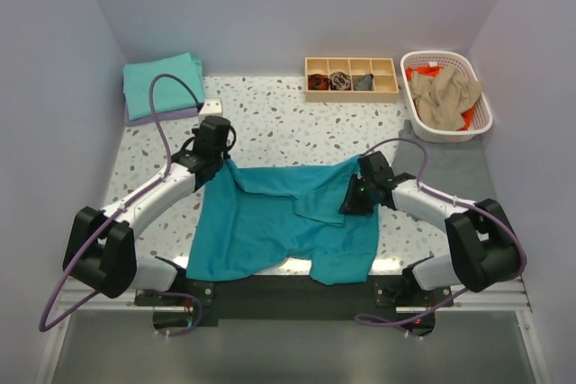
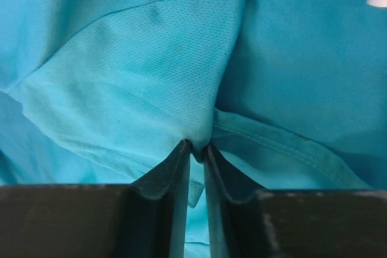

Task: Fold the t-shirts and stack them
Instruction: Flatten the tshirt out

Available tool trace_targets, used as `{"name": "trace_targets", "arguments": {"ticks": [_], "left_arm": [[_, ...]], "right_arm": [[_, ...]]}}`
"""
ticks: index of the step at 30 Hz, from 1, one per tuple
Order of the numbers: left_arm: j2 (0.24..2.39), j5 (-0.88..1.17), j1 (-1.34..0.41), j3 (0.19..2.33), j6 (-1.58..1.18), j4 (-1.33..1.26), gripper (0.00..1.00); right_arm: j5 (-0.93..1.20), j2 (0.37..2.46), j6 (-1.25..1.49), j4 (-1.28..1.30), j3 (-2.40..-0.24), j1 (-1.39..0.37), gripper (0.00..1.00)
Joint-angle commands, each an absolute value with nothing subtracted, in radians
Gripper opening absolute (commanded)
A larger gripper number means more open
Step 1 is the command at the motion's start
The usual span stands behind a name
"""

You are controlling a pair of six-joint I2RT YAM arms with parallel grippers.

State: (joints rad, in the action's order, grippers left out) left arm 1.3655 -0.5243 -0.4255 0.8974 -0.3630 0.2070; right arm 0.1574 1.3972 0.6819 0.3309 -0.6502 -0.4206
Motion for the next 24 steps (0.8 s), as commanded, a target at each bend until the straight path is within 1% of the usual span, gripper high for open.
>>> {"name": "trace_targets", "arguments": {"ticks": [1,3,8,11,12,16,22,24], "left_arm": [[1.328,-0.534,-0.42,0.899,-0.365,0.202,0.0],[1.324,-0.537,-0.42,0.899,-0.365,0.206,0.0],[1.315,-0.535,-0.42,0.917,-0.362,0.227,0.0],[1.269,-0.557,-0.42,0.952,-0.365,0.297,0.0],[1.217,-0.56,-0.42,0.959,-0.359,0.317,0.0],[1.083,-0.574,-0.42,0.982,-0.336,0.368,0.0],[0.962,-0.562,-0.42,1.071,-0.318,0.526,0.0],[0.93,-0.566,-0.42,1.123,-0.322,0.601,0.0]], "right_arm": [[0.218,1.401,0.684,0.242,-0.649,-0.422,0.09],[0.229,1.382,0.678,0.23,-0.647,-0.422,0.0],[0.229,1.269,0.617,0.274,-0.681,-0.42,0.0],[0.203,1.137,0.553,0.363,-0.761,-0.422,0.0],[0.189,1.068,0.534,0.385,-0.814,-0.422,0.0],[0.075,0.921,0.447,0.508,-0.958,-0.422,0.0],[-0.041,0.766,0.345,0.604,-1.141,-0.422,0.0],[-0.049,0.733,0.327,0.617,-1.192,-0.42,0.0]]}}
